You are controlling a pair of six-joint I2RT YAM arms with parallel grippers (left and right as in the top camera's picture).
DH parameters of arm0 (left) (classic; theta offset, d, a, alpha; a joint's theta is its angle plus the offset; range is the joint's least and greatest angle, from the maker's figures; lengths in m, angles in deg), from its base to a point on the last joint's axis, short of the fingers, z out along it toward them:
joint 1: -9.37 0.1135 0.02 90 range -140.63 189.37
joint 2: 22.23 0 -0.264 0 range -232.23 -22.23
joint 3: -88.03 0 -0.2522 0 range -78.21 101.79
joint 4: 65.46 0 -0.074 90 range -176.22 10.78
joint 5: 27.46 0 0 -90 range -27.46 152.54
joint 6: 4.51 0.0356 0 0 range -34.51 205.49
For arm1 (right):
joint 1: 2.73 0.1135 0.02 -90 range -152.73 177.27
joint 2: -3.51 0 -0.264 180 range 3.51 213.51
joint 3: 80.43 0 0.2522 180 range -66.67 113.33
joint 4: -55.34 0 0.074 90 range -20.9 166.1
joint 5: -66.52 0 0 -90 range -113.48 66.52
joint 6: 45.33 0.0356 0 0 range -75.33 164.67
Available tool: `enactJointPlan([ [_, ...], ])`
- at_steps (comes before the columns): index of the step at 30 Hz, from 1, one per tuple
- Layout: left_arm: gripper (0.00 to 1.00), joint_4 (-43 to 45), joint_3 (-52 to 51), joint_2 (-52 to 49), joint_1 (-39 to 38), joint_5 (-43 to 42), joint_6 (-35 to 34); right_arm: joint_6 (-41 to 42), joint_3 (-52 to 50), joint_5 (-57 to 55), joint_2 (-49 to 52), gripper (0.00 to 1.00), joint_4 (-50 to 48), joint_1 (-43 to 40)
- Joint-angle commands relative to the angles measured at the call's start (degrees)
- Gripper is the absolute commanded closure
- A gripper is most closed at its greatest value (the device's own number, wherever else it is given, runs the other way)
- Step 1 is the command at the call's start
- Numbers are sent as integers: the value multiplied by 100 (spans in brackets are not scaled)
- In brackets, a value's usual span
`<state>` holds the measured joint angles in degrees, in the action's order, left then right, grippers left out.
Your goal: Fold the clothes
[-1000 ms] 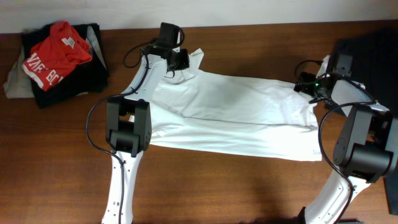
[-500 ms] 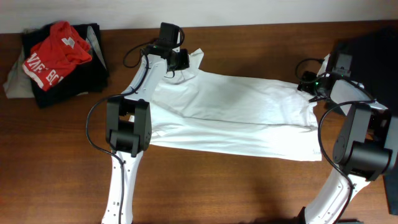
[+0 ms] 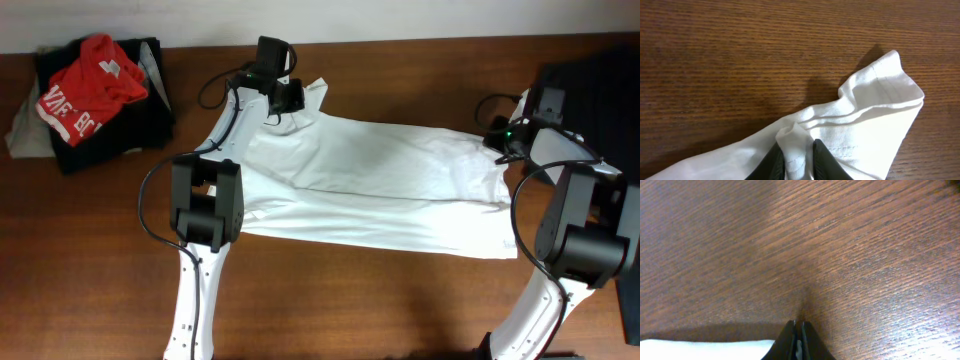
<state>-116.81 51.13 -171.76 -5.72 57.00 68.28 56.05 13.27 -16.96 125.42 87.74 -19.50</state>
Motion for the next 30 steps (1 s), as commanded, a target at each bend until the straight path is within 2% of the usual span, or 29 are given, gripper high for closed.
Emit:
enactJointPlan([
  [1, 89, 11, 170, -142, 11, 90, 195, 111, 452, 28, 125, 96, 306, 22],
  [4, 99, -28, 490, -142, 68, 90, 195, 111, 925, 28, 125, 96, 726, 22],
  [11, 99, -710, 1158, -142, 181, 90, 199, 114, 1657, 26, 92, 96, 1615, 22],
  [16, 99, -1814, 1871, -142, 188, 184, 365, 111, 1989, 24, 74, 96, 2297, 22],
  [21, 99, -3464, 2704, -142, 188, 894, 367, 116, 2028, 9, -199, 96, 2859, 22],
  [30, 99, -4885, 2736, -142, 170, 750, 363, 114, 2028, 7, -693, 96, 4225, 22],
])
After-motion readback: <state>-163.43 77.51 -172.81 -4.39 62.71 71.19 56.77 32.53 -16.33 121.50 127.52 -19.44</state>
